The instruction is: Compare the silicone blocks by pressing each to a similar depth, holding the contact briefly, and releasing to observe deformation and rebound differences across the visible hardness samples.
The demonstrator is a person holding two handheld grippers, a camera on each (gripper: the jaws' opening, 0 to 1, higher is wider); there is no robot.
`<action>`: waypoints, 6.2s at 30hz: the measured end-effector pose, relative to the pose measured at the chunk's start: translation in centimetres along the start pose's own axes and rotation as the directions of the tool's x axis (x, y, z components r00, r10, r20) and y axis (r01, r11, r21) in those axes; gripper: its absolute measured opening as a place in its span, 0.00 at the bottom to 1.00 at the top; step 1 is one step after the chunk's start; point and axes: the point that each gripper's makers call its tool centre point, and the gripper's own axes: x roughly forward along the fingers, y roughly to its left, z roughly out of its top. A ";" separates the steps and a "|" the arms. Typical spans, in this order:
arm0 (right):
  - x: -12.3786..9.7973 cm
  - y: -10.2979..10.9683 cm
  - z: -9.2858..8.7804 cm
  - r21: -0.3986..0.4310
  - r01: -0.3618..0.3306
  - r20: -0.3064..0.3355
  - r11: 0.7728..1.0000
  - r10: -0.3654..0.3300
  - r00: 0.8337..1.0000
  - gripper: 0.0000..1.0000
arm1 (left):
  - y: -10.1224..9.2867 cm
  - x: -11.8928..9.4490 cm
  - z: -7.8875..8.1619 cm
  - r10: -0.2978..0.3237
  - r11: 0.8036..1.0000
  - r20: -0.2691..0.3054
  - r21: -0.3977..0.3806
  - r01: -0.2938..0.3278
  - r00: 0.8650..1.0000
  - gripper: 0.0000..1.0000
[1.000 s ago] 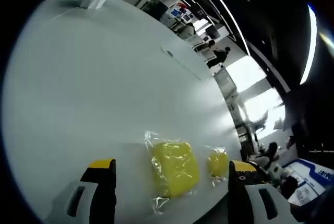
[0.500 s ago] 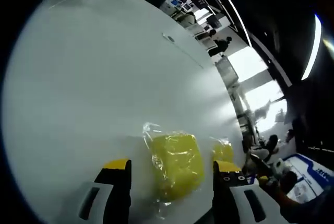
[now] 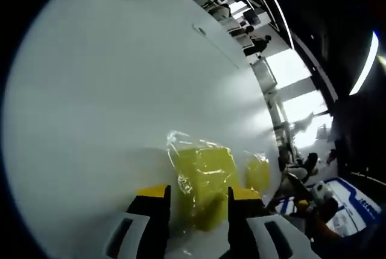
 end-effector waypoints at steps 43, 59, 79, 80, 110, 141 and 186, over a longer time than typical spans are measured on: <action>1.0 1.0 -0.2 0.013 -0.013 0.001 1.000 0.013 1.000 0.96 | 0.5 0.6 -0.9 0.015 0.990 0.078 -0.142 -0.004 0.997 0.02; 0.9 1.4 0.6 0.001 -0.018 0.012 1.000 0.018 1.000 0.96 | -1.8 -0.7 1.5 -0.110 0.971 0.211 -0.185 0.150 0.971 0.03; 0.2 2.6 5.1 -0.025 -0.061 0.088 0.998 0.063 0.994 0.96 | -8.8 -5.0 5.2 -0.221 0.936 0.333 0.337 0.103 0.917 0.03; 0.2 2.8 5.6 -0.034 -0.067 0.092 0.997 0.070 0.993 0.96 | -9.5 -5.6 5.5 -0.235 0.925 0.348 0.366 0.099 0.908 0.03; -0.4 12.0 18.7 -0.240 -0.327 0.139 0.914 0.366 0.920 0.96 | -20.1 -13.2 8.3 -0.426 0.779 0.459 0.624 0.059 0.780 0.03; 1.6 21.8 25.7 -0.314 -0.540 0.167 0.781 0.605 0.778 0.96 | -27.0 -16.0 5.0 -0.537 0.647 0.441 0.762 0.016 0.719 0.04; 1.7 26.5 25.7 -0.280 -0.663 0.145 0.695 0.713 0.686 0.30 | -28.4 -15.2 2.8 -0.589 0.618 0.363 0.778 0.112 0.722 0.05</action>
